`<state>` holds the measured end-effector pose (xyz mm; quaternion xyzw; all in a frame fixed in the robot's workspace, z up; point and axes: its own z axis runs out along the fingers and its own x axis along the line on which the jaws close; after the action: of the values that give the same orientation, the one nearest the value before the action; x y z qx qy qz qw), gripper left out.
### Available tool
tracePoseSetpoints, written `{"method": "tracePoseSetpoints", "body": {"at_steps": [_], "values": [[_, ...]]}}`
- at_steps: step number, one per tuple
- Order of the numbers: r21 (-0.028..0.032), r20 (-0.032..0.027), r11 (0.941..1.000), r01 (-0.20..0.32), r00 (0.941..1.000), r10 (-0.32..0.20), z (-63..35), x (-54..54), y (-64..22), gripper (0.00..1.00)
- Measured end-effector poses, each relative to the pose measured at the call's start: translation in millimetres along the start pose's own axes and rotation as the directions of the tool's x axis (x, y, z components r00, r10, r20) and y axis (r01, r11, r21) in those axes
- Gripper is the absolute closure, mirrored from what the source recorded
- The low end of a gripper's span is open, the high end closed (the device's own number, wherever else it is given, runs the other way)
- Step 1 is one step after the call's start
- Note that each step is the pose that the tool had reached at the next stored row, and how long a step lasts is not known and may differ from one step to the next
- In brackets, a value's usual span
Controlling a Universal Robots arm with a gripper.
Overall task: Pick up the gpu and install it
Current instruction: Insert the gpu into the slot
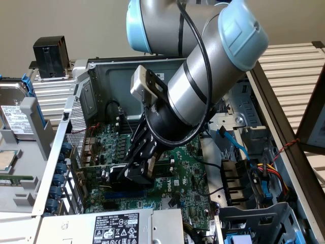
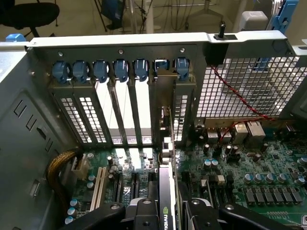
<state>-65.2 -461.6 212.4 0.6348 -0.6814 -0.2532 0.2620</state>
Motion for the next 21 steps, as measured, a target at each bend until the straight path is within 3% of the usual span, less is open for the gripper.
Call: {"method": "tracePoseSetpoints", "body": {"at_steps": [21], "values": [[-0.0018,-0.0004,1.0000,0.001,1.0000,-0.001,1.3,-0.4,-1.2,0.73]]}}
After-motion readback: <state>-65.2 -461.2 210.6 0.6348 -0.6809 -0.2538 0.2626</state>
